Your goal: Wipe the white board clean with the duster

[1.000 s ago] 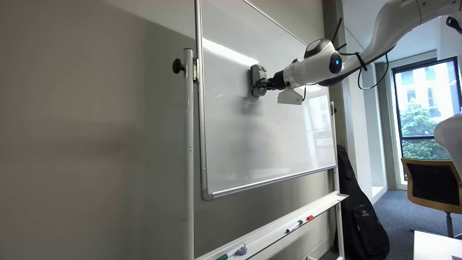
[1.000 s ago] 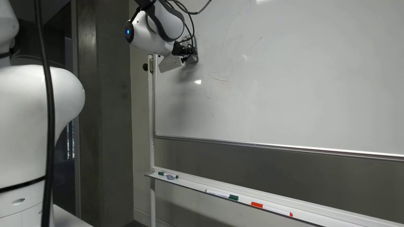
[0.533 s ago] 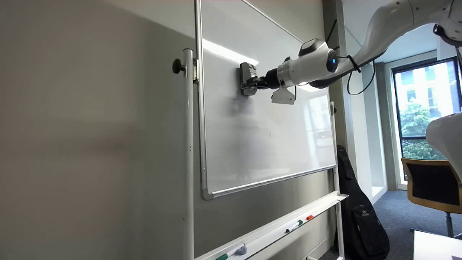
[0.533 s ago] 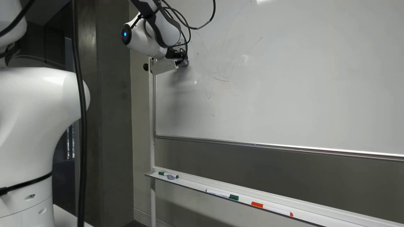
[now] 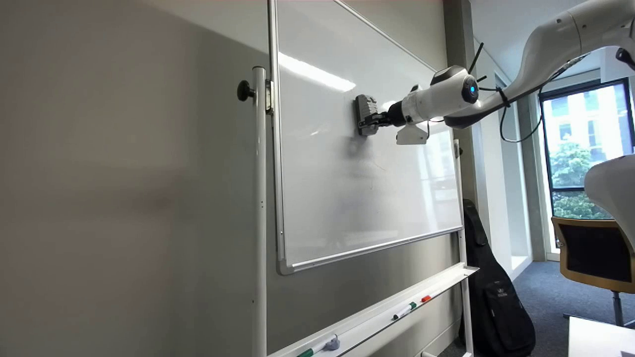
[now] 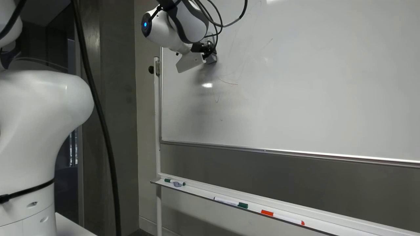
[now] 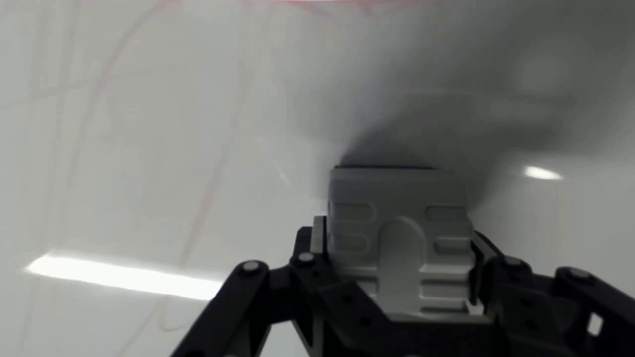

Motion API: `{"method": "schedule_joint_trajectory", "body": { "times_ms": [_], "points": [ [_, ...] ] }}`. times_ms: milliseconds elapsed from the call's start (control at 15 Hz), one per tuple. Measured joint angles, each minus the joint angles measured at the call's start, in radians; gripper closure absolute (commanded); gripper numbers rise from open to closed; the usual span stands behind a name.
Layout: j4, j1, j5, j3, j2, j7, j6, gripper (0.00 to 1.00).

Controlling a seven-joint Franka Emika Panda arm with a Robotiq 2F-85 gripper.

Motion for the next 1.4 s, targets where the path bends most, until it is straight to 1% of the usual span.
{"method": "schedule_joint_trajectory", "body": {
  "times_ms": [200, 333, 467, 667, 800, 1200, 1400],
  "points": [
    [0.006, -0.054, 0.0, -0.074, -0.044, -0.053, 0.0, 0.62],
    [0.014, -0.094, 0.0, -0.107, -0.06, -0.074, -0.001, 0.62],
    [0.024, -0.122, 0.001, -0.127, -0.071, -0.09, -0.001, 0.62],
    [0.034, -0.124, 0.003, -0.139, -0.077, -0.1, -0.001, 0.62],
    [0.034, -0.098, 0.004, -0.137, -0.074, -0.101, -0.001, 0.62],
    [0.043, 0.043, 0.006, -0.123, -0.04, -0.105, -0.002, 0.62],
    [0.046, 0.085, 0.005, -0.117, -0.037, -0.105, -0.001, 0.62]
  ]
}}
